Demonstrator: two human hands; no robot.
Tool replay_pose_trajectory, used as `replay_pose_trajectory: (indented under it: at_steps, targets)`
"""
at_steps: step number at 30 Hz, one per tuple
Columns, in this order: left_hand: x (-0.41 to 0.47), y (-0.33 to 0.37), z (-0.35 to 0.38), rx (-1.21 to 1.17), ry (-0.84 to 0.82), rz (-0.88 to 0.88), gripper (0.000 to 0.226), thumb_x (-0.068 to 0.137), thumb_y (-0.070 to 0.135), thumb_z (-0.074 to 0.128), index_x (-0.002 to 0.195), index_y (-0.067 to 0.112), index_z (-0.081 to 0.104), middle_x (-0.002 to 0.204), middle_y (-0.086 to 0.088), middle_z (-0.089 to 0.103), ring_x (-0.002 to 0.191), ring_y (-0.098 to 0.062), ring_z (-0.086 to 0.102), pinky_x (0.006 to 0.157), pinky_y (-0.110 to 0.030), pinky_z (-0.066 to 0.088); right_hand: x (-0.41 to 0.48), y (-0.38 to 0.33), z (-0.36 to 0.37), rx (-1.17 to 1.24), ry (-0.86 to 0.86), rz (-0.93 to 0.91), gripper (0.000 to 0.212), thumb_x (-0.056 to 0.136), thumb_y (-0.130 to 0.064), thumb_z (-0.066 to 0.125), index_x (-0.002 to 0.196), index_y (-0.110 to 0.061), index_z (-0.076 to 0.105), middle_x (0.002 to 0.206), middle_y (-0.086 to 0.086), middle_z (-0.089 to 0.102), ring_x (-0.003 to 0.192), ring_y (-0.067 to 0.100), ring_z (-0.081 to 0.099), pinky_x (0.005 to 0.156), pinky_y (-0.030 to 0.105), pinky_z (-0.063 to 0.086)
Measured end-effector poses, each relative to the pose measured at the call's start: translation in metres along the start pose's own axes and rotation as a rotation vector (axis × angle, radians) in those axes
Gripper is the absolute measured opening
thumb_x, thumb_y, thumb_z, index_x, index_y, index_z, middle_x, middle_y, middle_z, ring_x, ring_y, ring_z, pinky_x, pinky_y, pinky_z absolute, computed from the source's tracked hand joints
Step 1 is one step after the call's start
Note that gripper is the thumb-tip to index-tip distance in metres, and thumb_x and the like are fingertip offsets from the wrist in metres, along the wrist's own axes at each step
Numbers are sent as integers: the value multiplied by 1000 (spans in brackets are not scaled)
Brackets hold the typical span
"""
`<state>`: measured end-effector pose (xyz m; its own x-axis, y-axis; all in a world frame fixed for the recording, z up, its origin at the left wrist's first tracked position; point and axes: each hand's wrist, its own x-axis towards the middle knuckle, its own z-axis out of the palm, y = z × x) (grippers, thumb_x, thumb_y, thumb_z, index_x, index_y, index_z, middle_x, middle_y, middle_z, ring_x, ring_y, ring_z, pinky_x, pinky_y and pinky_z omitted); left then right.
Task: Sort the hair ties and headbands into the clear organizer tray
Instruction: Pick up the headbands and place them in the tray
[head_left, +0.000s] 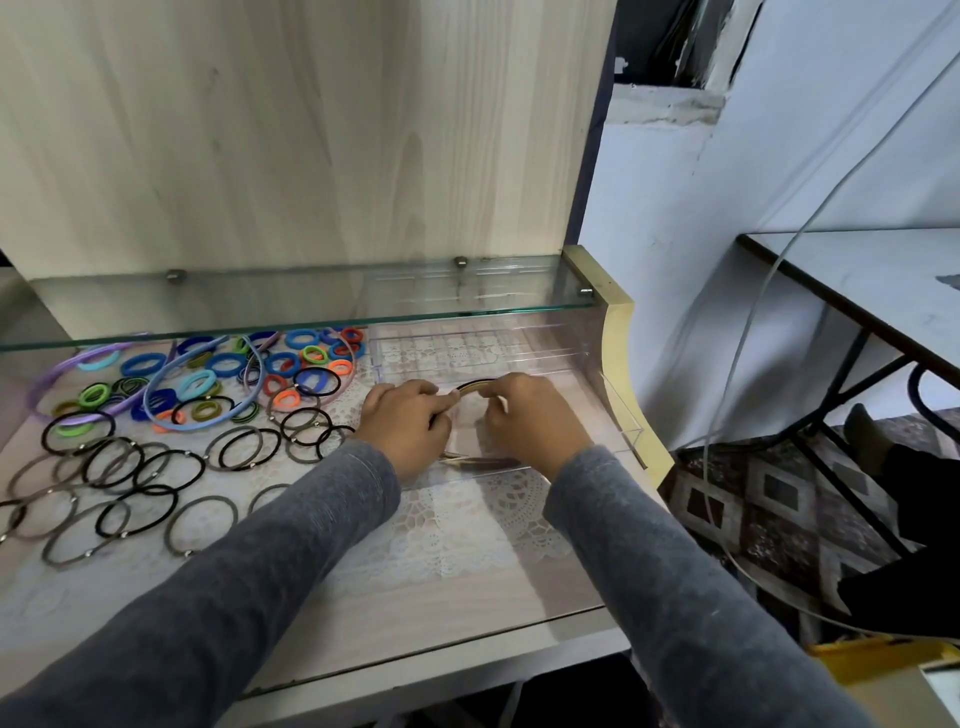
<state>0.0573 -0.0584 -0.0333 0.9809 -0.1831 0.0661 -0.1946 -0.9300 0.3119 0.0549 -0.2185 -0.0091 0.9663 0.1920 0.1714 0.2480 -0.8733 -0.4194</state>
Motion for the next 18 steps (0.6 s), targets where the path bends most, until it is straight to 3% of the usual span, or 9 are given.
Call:
replay_pose_trajectory:
  at_steps: [3, 6, 9, 13, 16, 18]
  targets:
    - [-1, 1, 0, -19, 8, -23, 46, 100, 35, 39, 146, 27, 40, 145, 2, 45, 134, -17, 37, 113, -30, 9, 2, -2, 6, -65, -128, 52, 30, 94, -23, 44, 113, -10, 63, 112, 11, 65, 98, 27, 61, 88, 39, 52]
    - [-1, 3, -1, -20, -4, -49, 52, 101, 34, 38, 150, 18, 30, 150, -2, 39, 139, -17, 31, 116, -30, 8, 6, 3, 3, -117, -102, 123, 32, 96, -28, 42, 113, -9, 62, 110, 12, 64, 94, 27, 60, 85, 36, 51]
    - [-2, 3, -2, -40, -2, -47, 51, 100, 29, 37, 149, 16, 32, 150, -3, 39, 139, -17, 31, 117, -30, 9, 8, 10, -3, -118, -117, 203, 33, 97, -30, 40, 111, -9, 61, 109, 12, 62, 87, 24, 56, 81, 33, 50]
    - [-2, 0, 0, -44, 8, -17, 47, 98, 20, 35, 145, 20, 42, 146, -1, 43, 136, -15, 35, 115, -28, 7, 9, 19, -13, -125, -155, 277, 32, 97, -26, 38, 112, -6, 59, 113, 13, 61, 89, 23, 53, 77, 29, 44]
    - [-1, -1, 1, -15, -1, -7, 44, 98, 20, 35, 139, 22, 50, 145, 1, 43, 134, -14, 36, 115, -28, 6, 8, 25, -23, -152, -183, 301, 33, 99, -20, 35, 113, -1, 58, 115, 16, 60, 102, 29, 56, 82, 31, 42]
    - [0, -2, 1, 0, -12, -8, 44, 97, 20, 36, 138, 23, 51, 146, 2, 41, 135, -14, 35, 115, -29, 5, 7, 29, -27, -158, -170, 313, 33, 99, -22, 35, 111, -1, 58, 113, 16, 59, 96, 30, 55, 77, 31, 41]
